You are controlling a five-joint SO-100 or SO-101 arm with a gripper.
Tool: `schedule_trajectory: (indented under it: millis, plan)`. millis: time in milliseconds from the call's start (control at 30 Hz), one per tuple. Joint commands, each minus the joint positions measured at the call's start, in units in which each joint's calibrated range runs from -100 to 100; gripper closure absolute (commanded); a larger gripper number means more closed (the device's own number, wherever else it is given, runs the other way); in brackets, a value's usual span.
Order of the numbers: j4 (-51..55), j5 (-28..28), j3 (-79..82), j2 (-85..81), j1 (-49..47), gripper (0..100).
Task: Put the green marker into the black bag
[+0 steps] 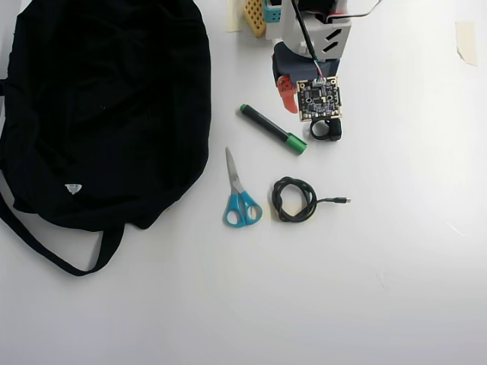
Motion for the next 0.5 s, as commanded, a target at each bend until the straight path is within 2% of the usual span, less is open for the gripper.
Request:
schedule_trajectory:
  millis: [0, 267, 467]
  plan:
    - [1.1, 2.7, -1.5, -2.3, -1.5, 98]
    - [1.9, 13.1, -0.6, -2.3, -5.7, 98]
    - [8.9, 14.0, -0.4, -2.2, -5.3, 98]
